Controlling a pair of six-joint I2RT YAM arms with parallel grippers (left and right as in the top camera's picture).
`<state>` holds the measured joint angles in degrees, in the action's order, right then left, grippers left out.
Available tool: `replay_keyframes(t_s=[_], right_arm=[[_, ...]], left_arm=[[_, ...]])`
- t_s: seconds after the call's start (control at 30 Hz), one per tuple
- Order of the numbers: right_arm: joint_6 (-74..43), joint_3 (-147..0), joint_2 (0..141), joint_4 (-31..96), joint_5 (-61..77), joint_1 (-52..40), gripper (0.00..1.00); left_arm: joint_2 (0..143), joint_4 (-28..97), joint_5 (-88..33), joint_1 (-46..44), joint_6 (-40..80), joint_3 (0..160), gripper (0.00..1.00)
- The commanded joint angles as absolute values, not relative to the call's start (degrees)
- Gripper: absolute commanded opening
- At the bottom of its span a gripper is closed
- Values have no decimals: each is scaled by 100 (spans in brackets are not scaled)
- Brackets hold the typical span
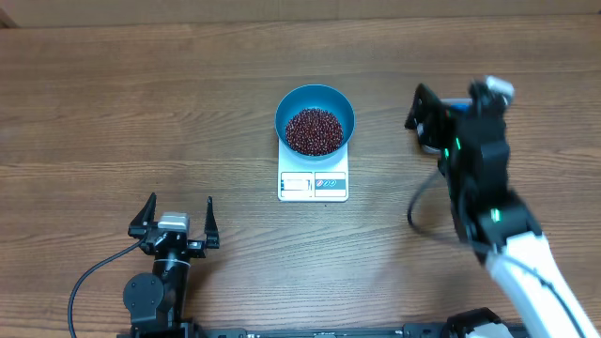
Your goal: Scoop item into bowl and weigh 150g on scale
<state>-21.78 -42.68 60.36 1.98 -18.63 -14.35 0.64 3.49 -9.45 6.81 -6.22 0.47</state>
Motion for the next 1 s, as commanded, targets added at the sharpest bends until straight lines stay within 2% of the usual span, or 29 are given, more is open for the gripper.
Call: replay_keyframes(t_s=[0.0, 0.13, 0.23, 0.37, 0.57, 0.8, 0.97], right_arm=[[-2112, -2724, 5006, -1015, -1785, -1455, 100], [-1935, -939, 3675, -2729, -1785, -1450, 100], [-1876, -167, 2904, -3175, -1785, -1444, 100], [-1385, -45, 1962, -2228, -1374, -1378, 100], [-847, -47, 1404, -1369, -475, -993, 100], [-716, -47, 121, 370, -434, -650, 100], [-692, -45, 16, 443, -416, -460, 100]], left_arm=[[25, 360, -1004, 716, -707, 27, 100], [25, 360, -1004, 716, -707, 27, 100], [25, 360, -1004, 716, -707, 27, 100], [25, 360, -1004, 716, -707, 27, 100], [25, 360, -1004, 716, -709, 27, 99], [25, 360, -1004, 716, -707, 27, 100], [25, 360, -1004, 716, -707, 27, 100]])
